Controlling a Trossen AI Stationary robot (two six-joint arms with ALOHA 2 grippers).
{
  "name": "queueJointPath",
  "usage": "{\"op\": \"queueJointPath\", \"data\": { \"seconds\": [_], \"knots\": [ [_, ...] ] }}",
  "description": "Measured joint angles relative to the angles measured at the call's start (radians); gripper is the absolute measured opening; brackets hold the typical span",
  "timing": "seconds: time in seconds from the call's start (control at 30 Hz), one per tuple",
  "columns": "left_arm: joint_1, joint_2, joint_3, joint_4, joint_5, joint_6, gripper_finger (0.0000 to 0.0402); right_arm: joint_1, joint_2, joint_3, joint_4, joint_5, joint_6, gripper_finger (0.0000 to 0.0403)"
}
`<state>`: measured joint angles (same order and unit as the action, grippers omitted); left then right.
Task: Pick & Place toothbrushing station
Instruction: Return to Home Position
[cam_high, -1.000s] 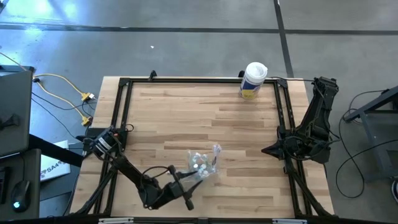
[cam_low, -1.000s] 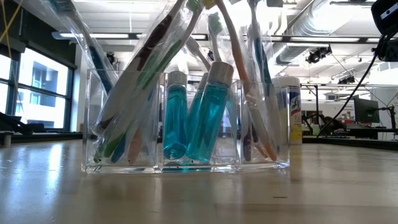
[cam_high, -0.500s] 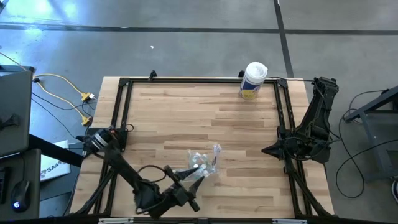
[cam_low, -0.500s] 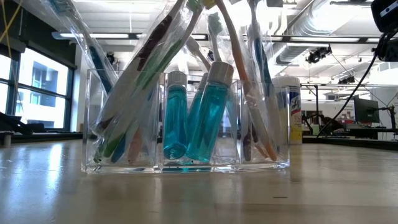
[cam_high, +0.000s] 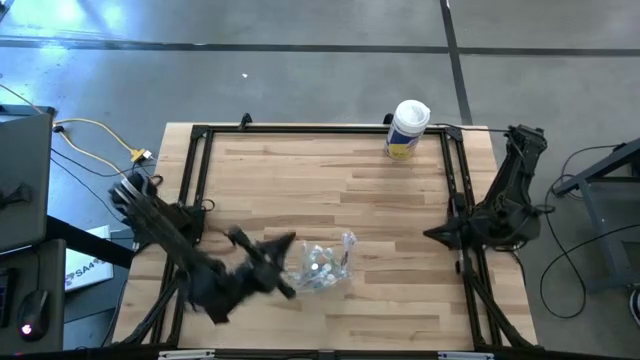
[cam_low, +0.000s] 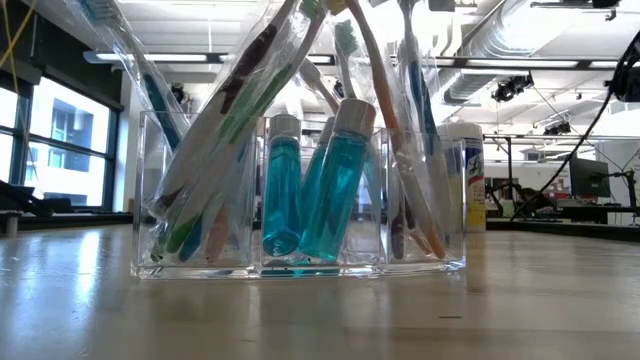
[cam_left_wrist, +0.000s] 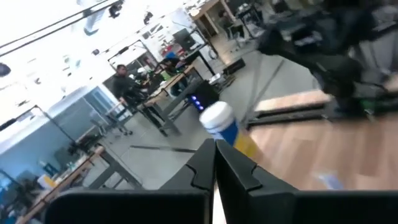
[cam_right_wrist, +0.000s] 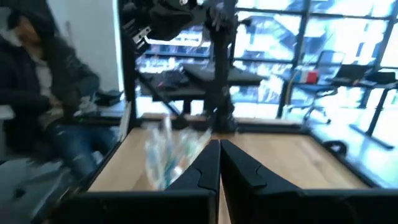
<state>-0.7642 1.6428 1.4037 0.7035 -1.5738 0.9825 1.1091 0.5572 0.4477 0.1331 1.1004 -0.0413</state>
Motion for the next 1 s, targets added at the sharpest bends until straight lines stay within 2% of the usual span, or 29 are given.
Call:
{"op": "queueJointPath", "data": {
  "seconds": [0.1,0.23,0.33,0.43,0.5,0.63,0.73,0.87,1.0],
  "knots": [
    [0.035,-0.106,-0.045,-0.043,0.001,-0.001,0.0003,-0.04,-0.019,0.0,0.035,-0.006,-0.067,0.0003],
    [0.074,-0.284,-0.153,-0.138,0.001,-0.075,0.0002,-0.091,-0.061,0.0,0.018,-0.045,-0.116,0.0003],
    [0.084,-0.44,-0.285,-0.172,0.005,-0.155,0.0002,-0.133,-0.105,0.0,-0.013,-0.121,-0.121,0.0003],
    [0.083,-0.623,-0.451,-0.182,0.037,-0.3,0.0001,-0.187,-0.145,-0.001,-0.03,-0.178,-0.121,0.0003],
    [0.083,-0.749,-0.573,-0.183,0.109,-0.417,0.0001,-0.226,-0.163,-0.011,-0.035,-0.208,-0.121,0.0003],
    [0.084,-0.999,-0.797,-0.235,0.351,-0.644,0.0001,-0.309,-0.19,-0.046,-0.025,-0.28,-0.119,0.0003],
    [0.083,-1.163,-0.915,-0.325,0.414,-0.751,0.0001,-0.367,-0.217,-0.089,0.008,-0.335,-0.1,0.0003],
    [0.083,-1.351,-1.008,-0.461,0.51,-0.865,0.0,-0.454,-0.247,-0.175,0.09,-0.417,-0.08,0.0003],
    [0.083,-1.516,-1.025,-0.696,0.622,-1.013,0.0,-0.557,-0.273,-0.257,0.159,-0.491,-0.038,0.0003]
  ]
}}
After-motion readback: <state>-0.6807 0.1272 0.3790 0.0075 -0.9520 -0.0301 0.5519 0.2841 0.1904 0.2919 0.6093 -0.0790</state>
